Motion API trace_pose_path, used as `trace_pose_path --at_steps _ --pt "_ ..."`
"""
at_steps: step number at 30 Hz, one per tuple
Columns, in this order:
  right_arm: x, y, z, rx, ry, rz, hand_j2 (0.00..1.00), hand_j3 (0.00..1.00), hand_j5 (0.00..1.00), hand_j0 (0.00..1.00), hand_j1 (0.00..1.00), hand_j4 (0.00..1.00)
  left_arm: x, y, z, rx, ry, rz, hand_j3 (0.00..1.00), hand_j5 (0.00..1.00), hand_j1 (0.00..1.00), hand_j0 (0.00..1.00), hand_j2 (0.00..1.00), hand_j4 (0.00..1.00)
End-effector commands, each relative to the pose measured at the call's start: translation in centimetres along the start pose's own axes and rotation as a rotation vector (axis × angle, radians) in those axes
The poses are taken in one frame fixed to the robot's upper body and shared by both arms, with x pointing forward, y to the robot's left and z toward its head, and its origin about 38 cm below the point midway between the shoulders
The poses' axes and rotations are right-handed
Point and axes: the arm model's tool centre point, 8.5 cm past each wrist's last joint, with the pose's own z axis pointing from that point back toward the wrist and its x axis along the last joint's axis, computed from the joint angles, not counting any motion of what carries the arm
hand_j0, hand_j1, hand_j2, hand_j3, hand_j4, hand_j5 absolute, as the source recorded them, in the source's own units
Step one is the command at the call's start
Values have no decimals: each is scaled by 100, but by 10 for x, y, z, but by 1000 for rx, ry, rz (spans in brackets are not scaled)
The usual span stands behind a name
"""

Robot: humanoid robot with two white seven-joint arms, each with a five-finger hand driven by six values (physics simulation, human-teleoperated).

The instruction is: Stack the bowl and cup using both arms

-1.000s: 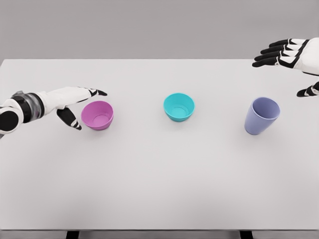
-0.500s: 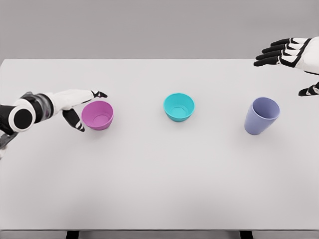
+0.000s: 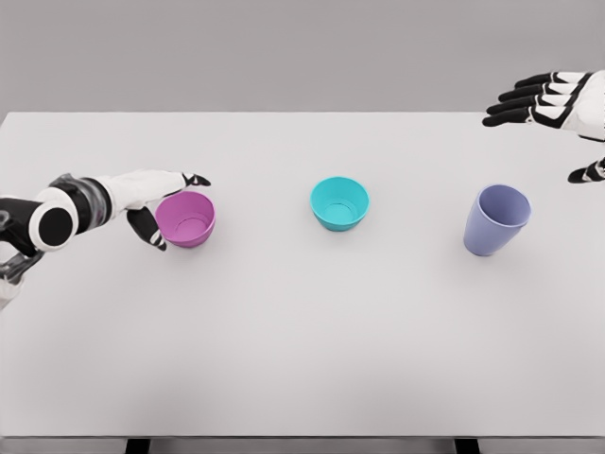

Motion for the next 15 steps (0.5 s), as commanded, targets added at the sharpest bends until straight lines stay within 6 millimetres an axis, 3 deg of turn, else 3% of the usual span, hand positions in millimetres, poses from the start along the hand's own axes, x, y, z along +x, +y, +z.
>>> trace_pose_path --at_steps 1,15 --pt "1 2 -3 -4 -10 -11 100 100 100 100 100 100 3 -2 -2 -5 -6 -7 100 100 100 100 100 100" --pt "1 12 -2 21 -4 -28 100 100 100 100 100 100 19 -9 -13 -2 -16 -52 100 100 100 100 100 100"
